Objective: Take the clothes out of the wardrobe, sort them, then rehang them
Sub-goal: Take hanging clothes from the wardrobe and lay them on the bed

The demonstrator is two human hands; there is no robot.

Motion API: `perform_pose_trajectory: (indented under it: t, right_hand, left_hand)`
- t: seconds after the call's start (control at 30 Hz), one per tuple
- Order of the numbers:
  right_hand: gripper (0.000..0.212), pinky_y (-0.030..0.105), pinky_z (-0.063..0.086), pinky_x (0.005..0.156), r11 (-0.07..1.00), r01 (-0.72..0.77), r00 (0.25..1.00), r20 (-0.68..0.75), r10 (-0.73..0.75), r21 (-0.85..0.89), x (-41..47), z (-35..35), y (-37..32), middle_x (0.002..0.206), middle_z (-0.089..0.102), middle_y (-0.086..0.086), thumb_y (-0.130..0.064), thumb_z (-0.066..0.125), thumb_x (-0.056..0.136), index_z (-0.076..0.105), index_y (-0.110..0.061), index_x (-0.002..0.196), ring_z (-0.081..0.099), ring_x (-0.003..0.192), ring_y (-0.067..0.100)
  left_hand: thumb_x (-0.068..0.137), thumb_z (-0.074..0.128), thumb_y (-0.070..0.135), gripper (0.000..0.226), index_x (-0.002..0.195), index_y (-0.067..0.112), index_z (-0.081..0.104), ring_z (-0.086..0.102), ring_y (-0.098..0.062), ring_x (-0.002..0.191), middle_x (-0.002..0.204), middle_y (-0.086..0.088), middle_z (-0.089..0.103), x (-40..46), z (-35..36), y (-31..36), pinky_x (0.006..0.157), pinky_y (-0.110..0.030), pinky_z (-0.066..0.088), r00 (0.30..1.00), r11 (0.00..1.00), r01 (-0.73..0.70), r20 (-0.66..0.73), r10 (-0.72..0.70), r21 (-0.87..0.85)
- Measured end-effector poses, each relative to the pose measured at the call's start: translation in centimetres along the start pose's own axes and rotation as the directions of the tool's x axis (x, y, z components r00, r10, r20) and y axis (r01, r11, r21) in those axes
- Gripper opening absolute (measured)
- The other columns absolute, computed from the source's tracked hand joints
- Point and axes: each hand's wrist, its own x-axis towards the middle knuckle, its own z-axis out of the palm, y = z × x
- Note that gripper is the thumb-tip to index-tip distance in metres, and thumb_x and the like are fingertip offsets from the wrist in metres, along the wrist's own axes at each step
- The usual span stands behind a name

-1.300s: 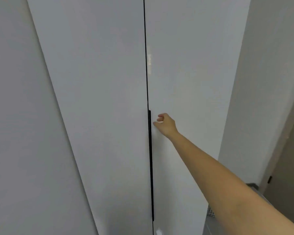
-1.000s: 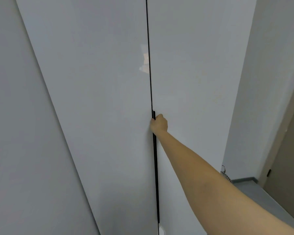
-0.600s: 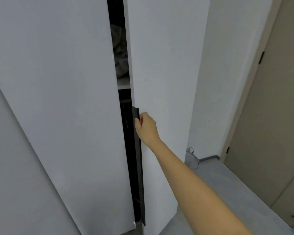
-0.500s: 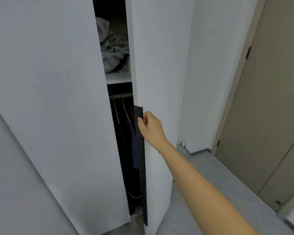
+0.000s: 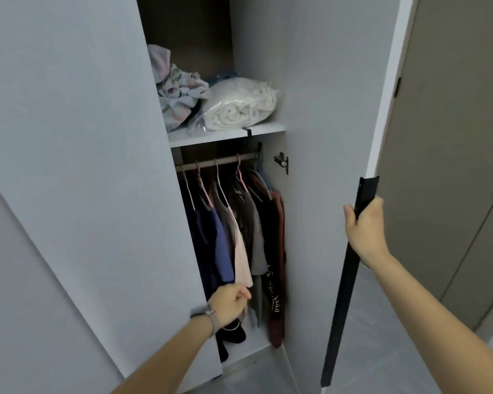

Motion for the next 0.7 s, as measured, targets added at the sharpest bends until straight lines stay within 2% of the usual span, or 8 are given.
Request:
perform_pose_trajectory:
  t: [0.07,0.13,0.2,0.27,0.33,0.47,0.6,0.7]
  right_hand:
    - [0.062,0.057,0.031,0.107,0.99,-0.036,0.998,-0.047,0.03,-0.137,-0.2,0.1,1.0,0.129,0.039,0.033,-0.018,0.06,0.091,0.029,0.012,0.135,0.038,0.119,0.046]
    - [0.077,0.059,0.006,0.113,0.917,0.052,0.991,-0.094,-0.097,-0.396,-2.1,1.2,0.9,0.141,0.026,0.038,-0.02,0.058,0.088,0.017,0.012,0.144,0.024,0.132,0.051]
    - [0.074,0.058,0.004,0.11,0.84,0.282,0.958,0.089,-0.273,-0.463,-4.7,3.6,-0.6,0.143,0.03,0.035,-0.014,0.061,0.082,0.026,0.007,0.144,0.023,0.136,0.051]
    - [0.068,0.052,0.015,0.114,0.825,0.437,0.881,0.354,-0.313,-0.358,-6.6,7.3,-1.8,0.144,0.037,0.027,-0.008,0.064,0.079,0.038,0.0,0.141,0.027,0.137,0.045]
    - [0.057,0.035,0.023,0.115,0.922,0.347,0.808,0.555,-0.2,-0.173,-6.9,10.6,-3.4,0.144,0.041,0.015,-0.007,0.057,0.084,0.044,-0.007,0.139,0.032,0.137,0.031]
    - [0.044,0.012,0.03,0.097,0.993,0.113,0.65,0.758,-0.05,-0.031,-5.7,16.5,-6.7,0.134,0.055,0.004,-0.006,0.053,0.088,0.054,-0.011,0.131,0.049,0.127,0.018]
    - [0.038,0.01,0.034,0.091,0.999,-0.032,0.576,0.817,0.044,-0.031,-4.6,20.8,-9.1,0.131,0.057,0.005,-0.005,0.052,0.09,0.056,-0.009,0.128,0.052,0.122,0.015]
    - [0.035,0.012,0.037,0.09,0.989,-0.146,0.567,0.817,0.102,-0.022,-4.0,22.8,-10.0,0.128,0.058,0.006,-0.005,0.052,0.091,0.057,-0.009,0.126,0.053,0.118,0.014]
  left_hand:
    - [0.088,0.047,0.011,0.022,0.085,0.024,0.064,0.062,-0.012,0.084,0.091,0.003,0.067,2.0,-2.1,1.1,0.074,-0.019,0.046,0.998,0.994,-0.046,-0.035,0.049,0.102]
    - [0.089,0.046,0.016,0.021,0.098,0.016,0.065,0.061,-0.018,0.092,0.1,-0.001,0.064,3.8,-4.2,1.6,0.082,-0.028,0.047,0.996,0.97,-0.074,-0.03,0.083,0.233]
    - [0.093,0.044,0.02,0.025,0.106,0.012,0.064,0.057,-0.024,0.099,0.107,-0.007,0.061,5.2,-7.0,2.2,0.087,-0.035,0.046,0.989,0.919,-0.123,-0.027,0.144,0.374]
    - [0.094,0.043,0.022,0.026,0.104,0.012,0.064,0.055,-0.026,0.1,0.107,-0.009,0.059,6.7,-10.2,2.6,0.086,-0.041,0.046,0.974,0.847,-0.163,-0.057,0.221,0.505]
    - [0.095,0.043,0.025,0.026,0.108,0.017,0.064,0.05,-0.026,0.107,0.112,-0.005,0.058,8.2,-13.7,2.9,0.087,-0.042,0.044,0.947,0.699,-0.161,-0.09,0.308,0.697]
    - [0.094,0.048,0.022,0.026,0.117,0.019,0.06,0.041,-0.025,0.125,0.125,-0.002,0.056,11.8,-21.1,3.0,0.104,-0.046,0.029,0.901,0.25,-0.066,-0.051,0.432,0.966]
    - [0.095,0.044,0.039,0.041,0.134,0.025,0.047,0.018,-0.028,0.142,0.141,0.002,0.044,15.0,-26.6,1.3,0.11,-0.059,-0.01,0.986,-0.122,0.092,-0.073,0.151,0.988]
    - [0.091,0.044,0.05,0.049,0.136,0.03,0.043,0.012,-0.025,0.143,0.145,0.004,0.037,15.8,-27.6,0.3,0.107,-0.064,-0.016,0.993,-0.256,0.114,-0.1,0.067,0.96]
